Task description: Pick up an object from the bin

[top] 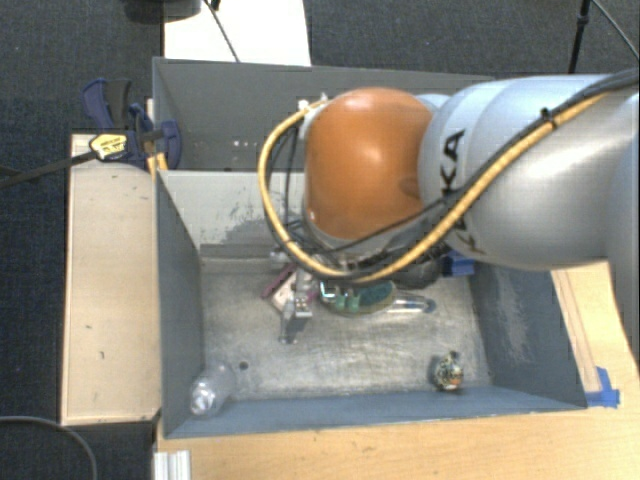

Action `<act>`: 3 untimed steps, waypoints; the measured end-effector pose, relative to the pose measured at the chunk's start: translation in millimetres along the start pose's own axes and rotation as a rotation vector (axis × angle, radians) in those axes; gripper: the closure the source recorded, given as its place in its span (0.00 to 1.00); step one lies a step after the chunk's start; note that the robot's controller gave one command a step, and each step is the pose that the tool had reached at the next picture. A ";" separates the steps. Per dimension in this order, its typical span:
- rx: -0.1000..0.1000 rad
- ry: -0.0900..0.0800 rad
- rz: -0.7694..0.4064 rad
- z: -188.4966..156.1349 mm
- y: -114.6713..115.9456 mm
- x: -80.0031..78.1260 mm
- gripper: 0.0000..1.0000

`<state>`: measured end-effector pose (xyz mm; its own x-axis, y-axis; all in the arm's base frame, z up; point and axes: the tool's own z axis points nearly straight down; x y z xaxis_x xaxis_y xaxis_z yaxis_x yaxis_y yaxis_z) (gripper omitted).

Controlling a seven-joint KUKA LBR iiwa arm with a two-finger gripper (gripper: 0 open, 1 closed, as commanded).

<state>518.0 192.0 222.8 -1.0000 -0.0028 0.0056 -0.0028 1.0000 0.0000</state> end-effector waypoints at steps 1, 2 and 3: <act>-0.003 -0.018 -0.234 134.6 -68.3 -54.4 0.00; 0.001 -0.013 -0.544 120.8 -63.0 -76.0 0.00; 0.001 -0.013 -0.570 104.5 -63.9 -76.3 0.00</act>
Offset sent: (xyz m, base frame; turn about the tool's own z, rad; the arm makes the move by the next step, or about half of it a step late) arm 0.0559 -0.0773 -0.1528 -0.2393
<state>593.8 128.3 117.8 -0.8403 -0.5420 -0.0075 -0.5420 0.8404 -0.0017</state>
